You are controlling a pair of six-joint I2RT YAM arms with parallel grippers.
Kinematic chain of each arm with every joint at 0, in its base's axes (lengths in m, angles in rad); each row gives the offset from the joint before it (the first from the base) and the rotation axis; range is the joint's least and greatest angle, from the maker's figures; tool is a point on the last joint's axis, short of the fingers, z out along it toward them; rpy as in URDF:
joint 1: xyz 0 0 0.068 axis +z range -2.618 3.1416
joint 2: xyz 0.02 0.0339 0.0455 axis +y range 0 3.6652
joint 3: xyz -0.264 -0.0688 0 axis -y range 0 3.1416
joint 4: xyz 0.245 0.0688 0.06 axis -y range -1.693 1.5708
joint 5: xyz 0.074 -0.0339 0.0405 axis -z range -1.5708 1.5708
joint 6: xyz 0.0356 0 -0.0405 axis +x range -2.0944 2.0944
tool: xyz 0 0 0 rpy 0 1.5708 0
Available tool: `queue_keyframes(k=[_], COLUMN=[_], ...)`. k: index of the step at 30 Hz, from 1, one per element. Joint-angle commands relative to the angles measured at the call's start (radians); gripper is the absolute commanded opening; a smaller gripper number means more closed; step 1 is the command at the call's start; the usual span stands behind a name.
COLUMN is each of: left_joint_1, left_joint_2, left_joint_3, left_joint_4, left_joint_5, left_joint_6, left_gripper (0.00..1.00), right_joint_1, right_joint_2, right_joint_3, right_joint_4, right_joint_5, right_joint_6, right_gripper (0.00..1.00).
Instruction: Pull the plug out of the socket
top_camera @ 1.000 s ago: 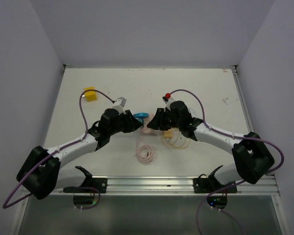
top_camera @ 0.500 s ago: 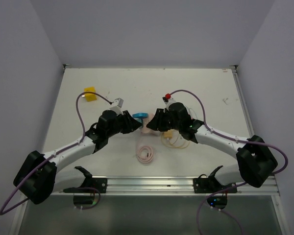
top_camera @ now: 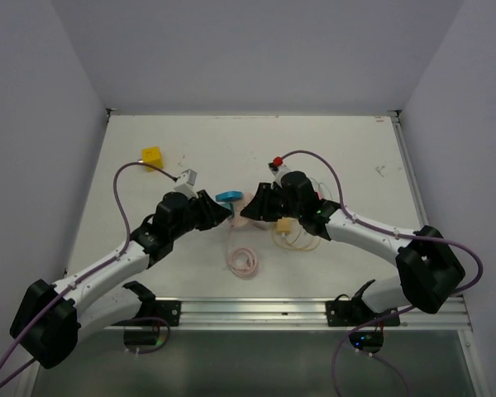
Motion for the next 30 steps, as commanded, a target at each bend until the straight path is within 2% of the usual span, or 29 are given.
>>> queue_keyframes(k=[1, 7, 14, 20, 26, 30], left_joint_1=[0.002, 0.001, -0.001, -0.002, 0.015, 0.125], left_joint_2=[-0.084, -0.097, -0.109, -0.140, -0.060, 0.061], left_joint_3=[0.044, 0.070, 0.148, 0.158, 0.191, 0.217], left_joint_4=[-0.161, -0.225, -0.380, -0.372, -0.360, -0.297], left_joint_5=[-0.021, 0.011, -0.075, -0.070, -0.063, 0.026], left_joint_6=[0.010, -0.041, -0.058, -0.046, 0.046, 0.123], left_gripper=[0.00, 0.00, 0.00, 0.00, 0.00, 0.00], right_joint_1=[-0.071, -0.073, -0.073, -0.071, -0.073, -0.073], right_joint_2=[0.022, 0.037, 0.076, 0.088, -0.030, -0.153], right_joint_3=[0.013, 0.002, 0.017, 0.022, 0.013, -0.023], right_joint_4=[-0.074, -0.071, -0.062, -0.006, 0.008, -0.003], right_joint_5=[0.323, 0.353, 0.380, 0.314, 0.213, 0.130], right_joint_6=[-0.044, -0.038, -0.047, -0.027, -0.050, -0.099], right_gripper=[0.00, 0.00, 0.00, 0.00, 0.00, 0.00])
